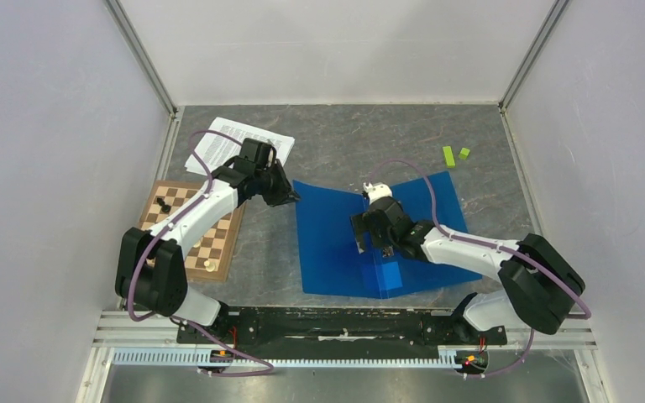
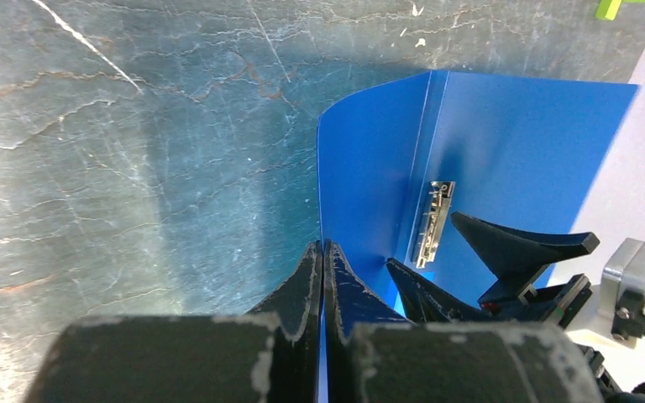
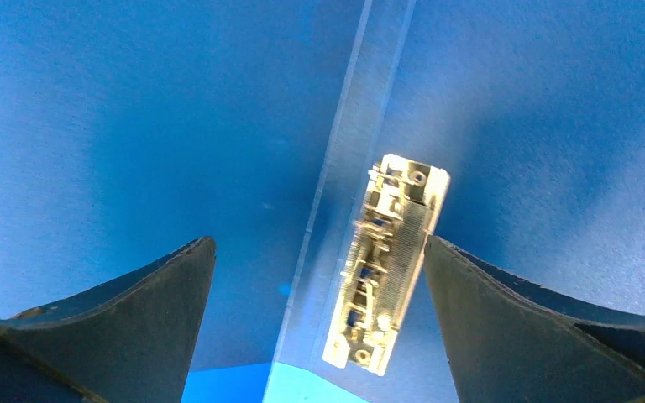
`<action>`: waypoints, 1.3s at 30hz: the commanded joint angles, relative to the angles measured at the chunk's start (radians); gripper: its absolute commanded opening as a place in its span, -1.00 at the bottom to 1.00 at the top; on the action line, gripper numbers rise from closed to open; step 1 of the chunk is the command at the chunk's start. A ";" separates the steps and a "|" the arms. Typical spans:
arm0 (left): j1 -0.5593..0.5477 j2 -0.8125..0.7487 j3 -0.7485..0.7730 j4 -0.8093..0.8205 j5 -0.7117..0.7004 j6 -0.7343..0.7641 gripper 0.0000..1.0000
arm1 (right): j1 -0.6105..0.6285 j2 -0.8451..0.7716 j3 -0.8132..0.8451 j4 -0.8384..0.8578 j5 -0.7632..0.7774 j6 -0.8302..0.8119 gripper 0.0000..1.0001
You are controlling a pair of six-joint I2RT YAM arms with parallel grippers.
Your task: Put the files into the folder
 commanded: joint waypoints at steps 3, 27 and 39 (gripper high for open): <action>0.006 -0.046 0.023 -0.086 -0.069 0.108 -0.95 | 0.002 0.022 -0.086 0.074 0.076 -0.033 0.96; -0.082 0.040 0.219 -0.088 -0.089 0.027 0.30 | 0.134 0.248 -0.093 0.286 -0.071 -0.062 0.96; -0.266 0.482 0.388 0.009 -0.224 -0.145 0.53 | 0.135 0.117 -0.223 0.480 -0.093 -0.050 0.96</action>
